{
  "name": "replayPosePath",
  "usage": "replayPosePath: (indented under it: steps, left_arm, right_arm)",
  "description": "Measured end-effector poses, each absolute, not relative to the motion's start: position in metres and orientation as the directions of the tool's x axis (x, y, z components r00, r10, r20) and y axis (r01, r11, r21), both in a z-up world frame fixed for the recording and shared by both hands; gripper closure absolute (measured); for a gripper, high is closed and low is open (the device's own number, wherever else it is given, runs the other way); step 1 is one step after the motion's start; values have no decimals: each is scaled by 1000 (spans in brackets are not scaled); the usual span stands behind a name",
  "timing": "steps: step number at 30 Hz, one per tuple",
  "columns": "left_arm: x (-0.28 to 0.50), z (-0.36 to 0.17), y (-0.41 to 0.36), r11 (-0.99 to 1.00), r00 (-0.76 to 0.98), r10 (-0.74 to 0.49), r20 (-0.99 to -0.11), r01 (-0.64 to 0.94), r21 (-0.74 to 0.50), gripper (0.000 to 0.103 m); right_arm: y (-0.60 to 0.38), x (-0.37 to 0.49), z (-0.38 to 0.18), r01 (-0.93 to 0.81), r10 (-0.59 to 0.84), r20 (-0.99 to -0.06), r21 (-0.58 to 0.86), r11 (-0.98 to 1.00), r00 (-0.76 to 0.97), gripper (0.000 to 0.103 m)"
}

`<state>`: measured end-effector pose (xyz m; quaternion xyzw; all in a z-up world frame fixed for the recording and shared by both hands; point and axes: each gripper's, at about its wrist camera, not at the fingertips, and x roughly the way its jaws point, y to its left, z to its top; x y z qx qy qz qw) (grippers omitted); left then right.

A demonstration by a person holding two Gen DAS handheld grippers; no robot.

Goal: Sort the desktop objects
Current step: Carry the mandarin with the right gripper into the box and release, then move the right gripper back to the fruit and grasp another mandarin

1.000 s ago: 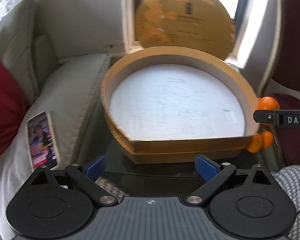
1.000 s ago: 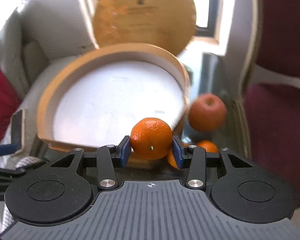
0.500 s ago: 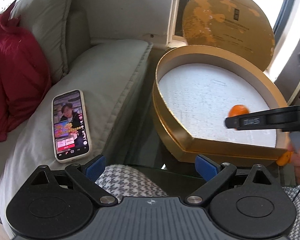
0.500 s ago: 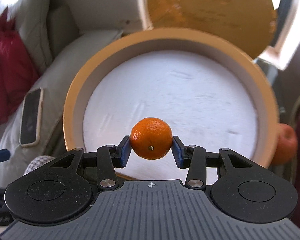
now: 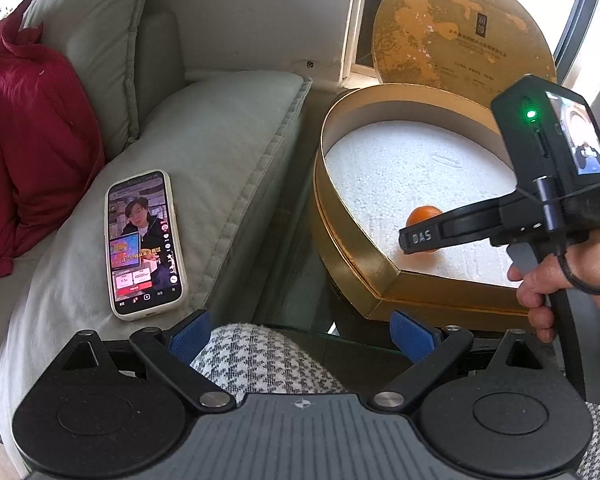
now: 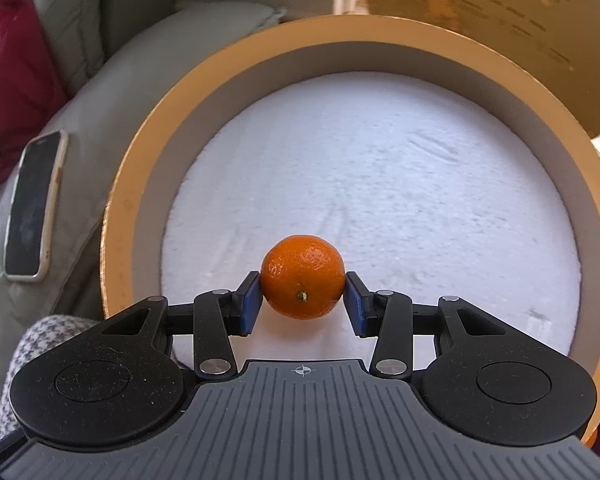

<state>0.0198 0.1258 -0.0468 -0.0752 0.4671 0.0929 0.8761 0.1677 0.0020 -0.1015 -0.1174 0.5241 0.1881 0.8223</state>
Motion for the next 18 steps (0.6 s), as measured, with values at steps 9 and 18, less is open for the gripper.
replayPosePath:
  steps: [9,18]
  left_arm:
    - [18,-43,122,975,549,101,-830,-221,-27,7]
    - [14,-30,104,983,569,116,-814,-185,11,6]
  right_arm:
    - [4,168,-108,-433,170,-916,-5,902,363,51]
    - [-17,154,-83,-428,211,-901,32,903,379,36]
